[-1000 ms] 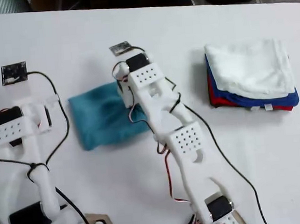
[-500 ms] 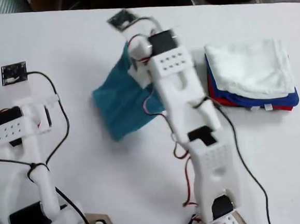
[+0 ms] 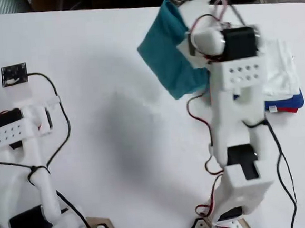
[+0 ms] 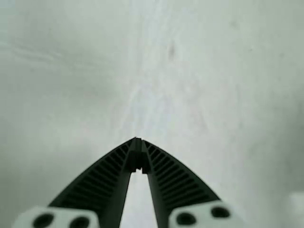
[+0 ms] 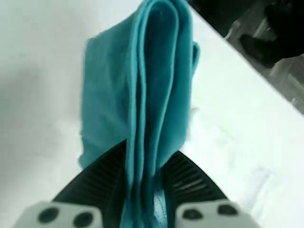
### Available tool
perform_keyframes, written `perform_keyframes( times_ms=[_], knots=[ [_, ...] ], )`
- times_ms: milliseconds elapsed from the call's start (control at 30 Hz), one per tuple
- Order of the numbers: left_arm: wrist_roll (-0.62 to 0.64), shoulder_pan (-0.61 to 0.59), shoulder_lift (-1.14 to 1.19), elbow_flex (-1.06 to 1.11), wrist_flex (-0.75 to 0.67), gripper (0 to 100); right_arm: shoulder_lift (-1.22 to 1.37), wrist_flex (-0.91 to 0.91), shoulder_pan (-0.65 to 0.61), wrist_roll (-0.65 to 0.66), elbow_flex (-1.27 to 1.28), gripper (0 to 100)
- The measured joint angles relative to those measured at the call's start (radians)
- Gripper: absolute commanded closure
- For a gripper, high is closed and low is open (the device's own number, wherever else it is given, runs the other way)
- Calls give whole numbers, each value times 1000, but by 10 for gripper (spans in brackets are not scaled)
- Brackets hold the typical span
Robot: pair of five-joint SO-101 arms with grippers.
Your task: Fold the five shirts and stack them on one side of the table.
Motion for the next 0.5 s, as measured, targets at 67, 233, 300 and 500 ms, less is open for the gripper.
perform_keyframes(
  times_ms=[67, 233, 300, 500],
  knots=[
    [0, 0, 0, 0, 0, 975, -34, -9, 31, 8, 0, 978],
    [0, 0, 0, 0, 0, 975, -66, -9, 137, 14, 0, 978],
    [0, 0, 0, 0, 0, 975, -66, -9, 186, 14, 0, 978],
    [0, 0, 0, 0, 0, 975, -61, -52, 293, 38, 0, 978]
  ],
)
